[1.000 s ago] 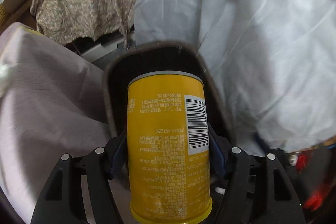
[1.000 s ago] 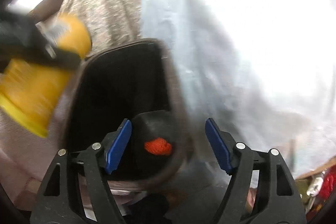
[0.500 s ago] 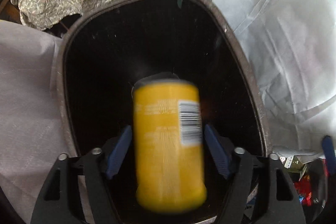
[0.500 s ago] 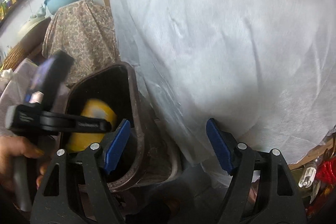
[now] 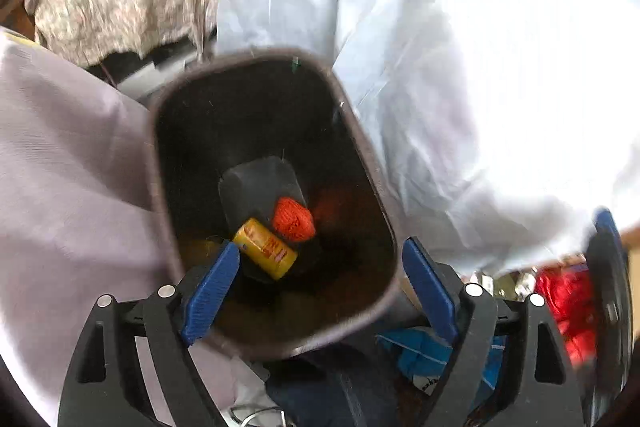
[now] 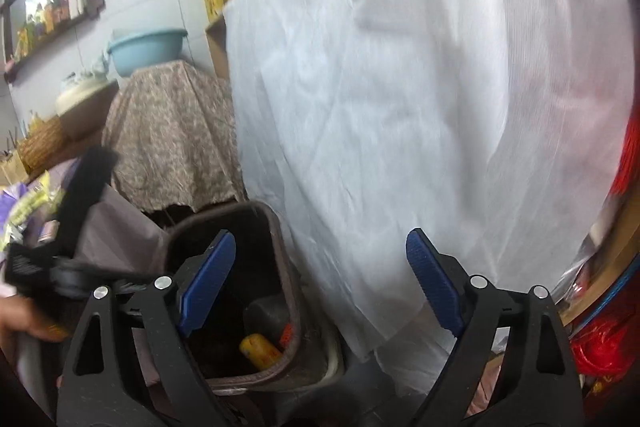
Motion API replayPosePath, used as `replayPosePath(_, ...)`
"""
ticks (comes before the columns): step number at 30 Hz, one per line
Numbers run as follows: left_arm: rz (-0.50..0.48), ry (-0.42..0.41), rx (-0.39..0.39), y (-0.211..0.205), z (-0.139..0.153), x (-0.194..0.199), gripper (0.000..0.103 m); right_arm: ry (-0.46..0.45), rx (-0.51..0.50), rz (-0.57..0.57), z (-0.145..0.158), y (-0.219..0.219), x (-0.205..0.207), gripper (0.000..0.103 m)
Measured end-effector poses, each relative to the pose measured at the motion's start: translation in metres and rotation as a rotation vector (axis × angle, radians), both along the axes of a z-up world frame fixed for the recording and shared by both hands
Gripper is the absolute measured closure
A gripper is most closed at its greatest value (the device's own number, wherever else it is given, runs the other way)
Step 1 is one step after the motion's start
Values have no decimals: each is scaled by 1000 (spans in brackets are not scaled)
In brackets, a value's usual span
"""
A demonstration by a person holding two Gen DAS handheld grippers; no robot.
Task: Collect trash
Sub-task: 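Grasp the yellow wrapper with the right tool while the left tool grasps the white bottle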
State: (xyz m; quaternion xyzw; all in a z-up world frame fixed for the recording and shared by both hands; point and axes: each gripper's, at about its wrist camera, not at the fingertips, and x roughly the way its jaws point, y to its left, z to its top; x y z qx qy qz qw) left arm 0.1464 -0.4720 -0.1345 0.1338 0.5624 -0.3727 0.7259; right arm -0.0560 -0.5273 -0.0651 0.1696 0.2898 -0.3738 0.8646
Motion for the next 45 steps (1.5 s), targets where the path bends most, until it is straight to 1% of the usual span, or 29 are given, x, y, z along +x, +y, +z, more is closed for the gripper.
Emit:
replayPosePath(3, -19, -51, -98, 34, 41, -15, 18, -43, 33, 58, 12, 9, 3, 16)
replayPosePath(5, -12, -93, -136, 61, 63, -21, 15, -69, 62, 105, 16, 18, 11, 16)
replayPosePath(8, 42, -162, -151, 103, 84, -17, 13, -61, 73, 160, 16, 33, 25, 16)
replayPosePath(11, 107, -241, -180, 155, 102, -16, 12, -56, 96, 238, 17, 54, 44, 16)
replayPosePath(14, 162, -302, -166, 198, 107, -14, 11, -57, 123, 310, 15, 76, 61, 16)
replayPosePath(20, 285, -360, -164, 293, 112, -13, 10, -53, 198, 503, 14, 131, 106, 16)
replayPosePath(24, 360, -424, -145, 357, 115, -16, 8, -45, 254, 613, 14, 165, 136, 16)
replayPosePath(28, 415, -466, -123, 411, 113, -21, 7, -6, 247, 692, 14, 195, 164, 16)
replayPosePath(33, 458, -483, -101, 455, 109, -21, 6, 51, 203, 725, 12, 215, 197, 17)
replayPosePath(35, 465, -487, -87, 471, 106, -21, 6, 85, 189, 724, 10, 216, 209, 23)
replayPosePath(36, 469, -489, -78, 476, 105, -18, 6, 106, 181, 727, 7, 217, 217, 29)
replayPosePath(40, 475, -510, -36, 497, 99, -13, 6, 173, 142, 739, 0, 224, 238, 43)
replayPosePath(41, 466, -520, -23, 500, 100, -10, 6, 189, 123, 740, -2, 227, 241, 52)
replayPosePath(43, 447, -541, -2, 509, 101, -8, 6, 217, 91, 741, -5, 231, 243, 79)
replayPosePath(45, 419, -569, 42, 516, 102, -3, 6, 233, 71, 732, -7, 233, 242, 86)
